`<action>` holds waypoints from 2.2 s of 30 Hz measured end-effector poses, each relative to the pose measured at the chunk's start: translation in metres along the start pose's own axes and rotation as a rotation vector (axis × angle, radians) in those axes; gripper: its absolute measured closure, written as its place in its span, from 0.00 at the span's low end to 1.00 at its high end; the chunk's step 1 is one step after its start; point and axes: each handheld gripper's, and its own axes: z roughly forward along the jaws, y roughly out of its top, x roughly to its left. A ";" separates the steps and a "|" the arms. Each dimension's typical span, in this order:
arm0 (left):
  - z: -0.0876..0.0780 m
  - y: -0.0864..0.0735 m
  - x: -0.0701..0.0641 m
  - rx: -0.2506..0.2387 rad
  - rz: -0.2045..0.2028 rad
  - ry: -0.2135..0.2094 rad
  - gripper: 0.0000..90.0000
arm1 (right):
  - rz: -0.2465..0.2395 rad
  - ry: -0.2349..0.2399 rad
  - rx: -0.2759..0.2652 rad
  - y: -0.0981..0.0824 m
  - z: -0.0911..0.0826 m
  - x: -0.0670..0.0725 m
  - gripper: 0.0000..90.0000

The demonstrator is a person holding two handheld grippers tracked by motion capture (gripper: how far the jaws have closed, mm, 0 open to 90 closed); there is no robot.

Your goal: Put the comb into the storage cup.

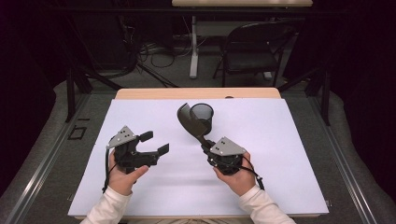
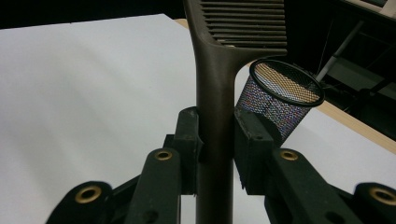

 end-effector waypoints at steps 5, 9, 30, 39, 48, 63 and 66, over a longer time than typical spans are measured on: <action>0.003 0.008 -0.002 0.012 -0.004 -0.001 0.22 | -0.001 -0.003 -0.007 0.000 0.000 0.000 0.81; 0.008 0.014 -0.004 0.009 -0.014 -0.005 0.24 | 0.000 -0.005 -0.012 0.000 0.000 0.001 0.81; 0.032 0.028 -0.012 -0.005 -0.098 -0.038 0.40 | -0.008 -0.005 -0.030 0.000 -0.001 0.003 0.81; 0.037 0.039 -0.011 -0.004 -0.168 -0.065 0.43 | -0.010 -0.005 -0.034 -0.001 0.000 0.004 0.81; 0.041 0.050 -0.009 0.029 -0.211 -0.126 0.45 | -0.007 -0.010 -0.042 -0.001 0.000 0.004 0.81; 0.050 0.049 -0.010 0.051 -0.242 -0.143 0.53 | -0.007 -0.009 -0.047 -0.002 0.000 0.006 0.81; 0.052 0.047 -0.008 0.061 -0.247 -0.151 0.56 | -0.009 -0.004 -0.045 -0.002 0.000 0.008 0.81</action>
